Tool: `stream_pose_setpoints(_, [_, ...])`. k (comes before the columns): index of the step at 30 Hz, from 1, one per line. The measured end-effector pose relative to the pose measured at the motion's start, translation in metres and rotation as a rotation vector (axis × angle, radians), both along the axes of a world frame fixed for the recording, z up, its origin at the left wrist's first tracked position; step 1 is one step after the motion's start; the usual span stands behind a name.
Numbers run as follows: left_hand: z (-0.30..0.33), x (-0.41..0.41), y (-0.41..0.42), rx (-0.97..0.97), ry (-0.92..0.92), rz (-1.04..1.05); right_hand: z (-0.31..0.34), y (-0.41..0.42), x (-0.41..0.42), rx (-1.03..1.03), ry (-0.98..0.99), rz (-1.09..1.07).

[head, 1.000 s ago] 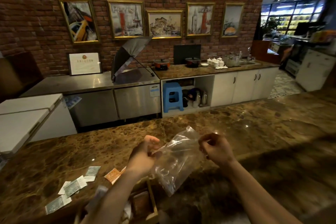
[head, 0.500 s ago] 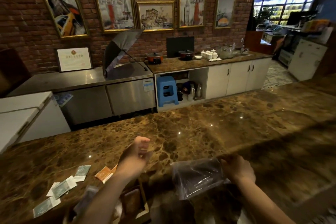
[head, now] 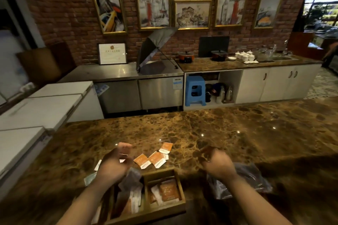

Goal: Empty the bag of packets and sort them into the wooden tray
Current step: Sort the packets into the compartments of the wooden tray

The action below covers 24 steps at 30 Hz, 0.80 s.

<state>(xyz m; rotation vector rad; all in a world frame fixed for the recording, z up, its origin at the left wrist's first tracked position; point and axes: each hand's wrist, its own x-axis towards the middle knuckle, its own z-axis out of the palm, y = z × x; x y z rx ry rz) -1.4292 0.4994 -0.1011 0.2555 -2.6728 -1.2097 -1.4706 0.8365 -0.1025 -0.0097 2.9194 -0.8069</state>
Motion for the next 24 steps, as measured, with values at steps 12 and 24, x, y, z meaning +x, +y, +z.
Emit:
stream_pose_setpoints(12, [-0.021,0.039,-0.058,-0.167,-0.104,-0.01,-0.005,-0.147,0.007,-0.054,0.0,0.279])
stream_pose_setpoints(24, [-0.041,0.026,-0.021,-0.346,-0.172,-0.095,-0.023,-0.19,0.019,-0.072,0.053,0.37])
